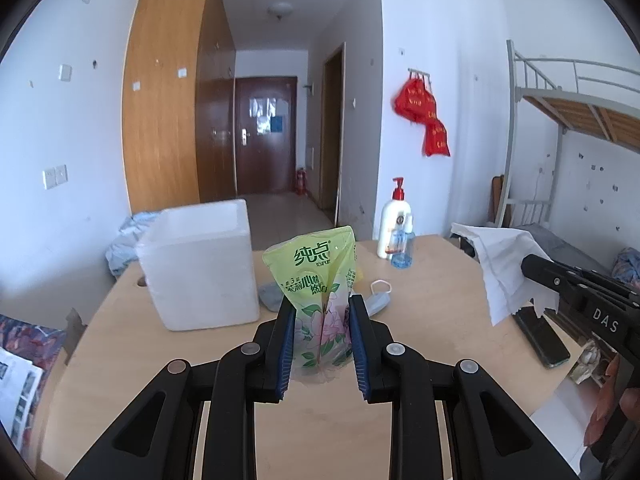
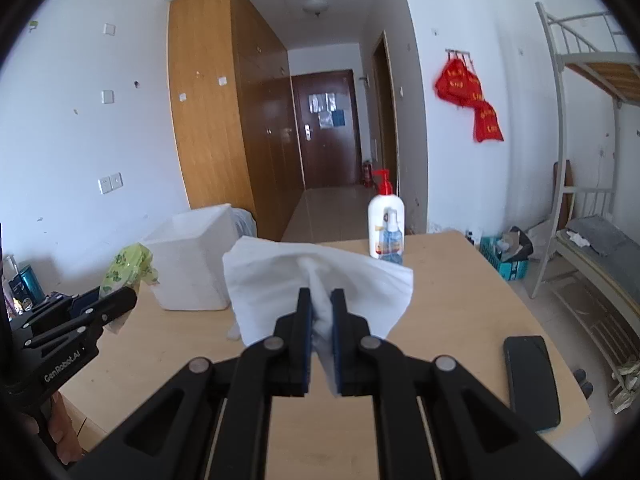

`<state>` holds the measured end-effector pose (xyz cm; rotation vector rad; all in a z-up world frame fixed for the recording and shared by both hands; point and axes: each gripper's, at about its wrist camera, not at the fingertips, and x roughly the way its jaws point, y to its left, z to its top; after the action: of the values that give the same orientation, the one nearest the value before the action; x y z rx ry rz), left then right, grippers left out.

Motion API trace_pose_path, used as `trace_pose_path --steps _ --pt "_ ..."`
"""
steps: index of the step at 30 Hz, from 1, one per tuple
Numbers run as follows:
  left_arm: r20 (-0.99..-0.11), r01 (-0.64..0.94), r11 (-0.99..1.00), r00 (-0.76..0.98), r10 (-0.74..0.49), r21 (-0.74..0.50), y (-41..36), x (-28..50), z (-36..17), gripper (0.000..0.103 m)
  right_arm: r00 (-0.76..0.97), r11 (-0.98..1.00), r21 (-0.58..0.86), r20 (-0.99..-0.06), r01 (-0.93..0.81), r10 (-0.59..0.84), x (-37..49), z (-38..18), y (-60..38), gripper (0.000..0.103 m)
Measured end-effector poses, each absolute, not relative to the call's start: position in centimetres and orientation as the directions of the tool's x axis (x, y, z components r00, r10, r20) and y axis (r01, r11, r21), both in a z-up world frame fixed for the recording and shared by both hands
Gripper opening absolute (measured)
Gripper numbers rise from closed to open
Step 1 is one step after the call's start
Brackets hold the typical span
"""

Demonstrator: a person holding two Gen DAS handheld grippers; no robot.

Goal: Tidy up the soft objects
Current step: 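Carry the tissue pack in the left gripper while the right carries the sheet to the foam box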

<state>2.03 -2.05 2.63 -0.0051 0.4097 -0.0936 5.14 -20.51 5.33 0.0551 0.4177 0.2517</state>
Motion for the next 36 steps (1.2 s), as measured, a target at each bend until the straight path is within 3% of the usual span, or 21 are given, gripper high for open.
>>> trace_pose_path --steps 15,36 --pt "-0.363 0.049 0.999 0.930 -0.053 -0.018 -1.1 -1.2 3.6 0.027 0.890 0.956 0.089 -0.349 -0.279 0.292 3.0 6.2 -19.3 0.011" --pt "-0.317 -0.176 0.984 0.933 0.170 0.008 4.7 -2.9 4.5 0.027 0.793 0.850 0.088 -0.321 -0.519 0.517 4.1 6.8 -11.7 0.011"
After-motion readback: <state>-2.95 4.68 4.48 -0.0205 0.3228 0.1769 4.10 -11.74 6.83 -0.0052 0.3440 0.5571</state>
